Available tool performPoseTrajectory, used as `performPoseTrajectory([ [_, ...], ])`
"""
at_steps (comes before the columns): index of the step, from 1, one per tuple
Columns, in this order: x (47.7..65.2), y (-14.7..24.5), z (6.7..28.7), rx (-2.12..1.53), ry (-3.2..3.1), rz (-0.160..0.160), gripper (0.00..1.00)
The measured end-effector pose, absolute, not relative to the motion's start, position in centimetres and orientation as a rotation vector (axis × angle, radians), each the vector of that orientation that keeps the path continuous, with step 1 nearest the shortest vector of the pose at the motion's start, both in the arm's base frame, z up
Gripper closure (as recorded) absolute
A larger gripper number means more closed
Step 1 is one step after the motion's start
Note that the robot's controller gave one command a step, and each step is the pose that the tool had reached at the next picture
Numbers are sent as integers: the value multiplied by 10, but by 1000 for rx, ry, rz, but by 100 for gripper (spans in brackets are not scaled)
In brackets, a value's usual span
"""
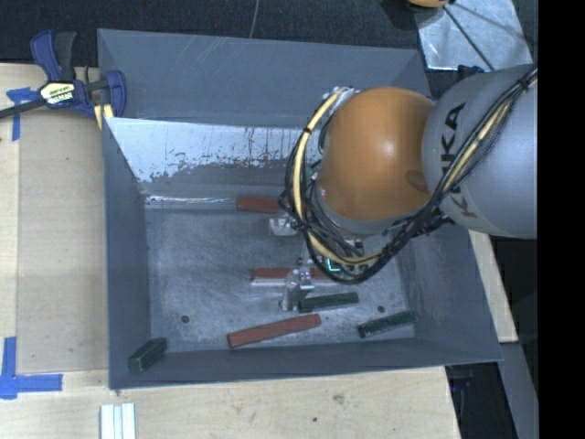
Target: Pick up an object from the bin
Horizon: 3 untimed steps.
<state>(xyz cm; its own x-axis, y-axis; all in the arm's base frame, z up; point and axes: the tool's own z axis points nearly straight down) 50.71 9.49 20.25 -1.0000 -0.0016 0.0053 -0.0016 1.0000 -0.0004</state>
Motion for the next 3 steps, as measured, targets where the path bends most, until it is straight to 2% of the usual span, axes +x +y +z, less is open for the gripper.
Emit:
performPoseTrajectory([
  [1,509,95,206,0,-3144,-1,0],
  [2,533,78,166,107,-3149,-2,0],
  [3,526,66,78,581,-3110,-2,100],
])
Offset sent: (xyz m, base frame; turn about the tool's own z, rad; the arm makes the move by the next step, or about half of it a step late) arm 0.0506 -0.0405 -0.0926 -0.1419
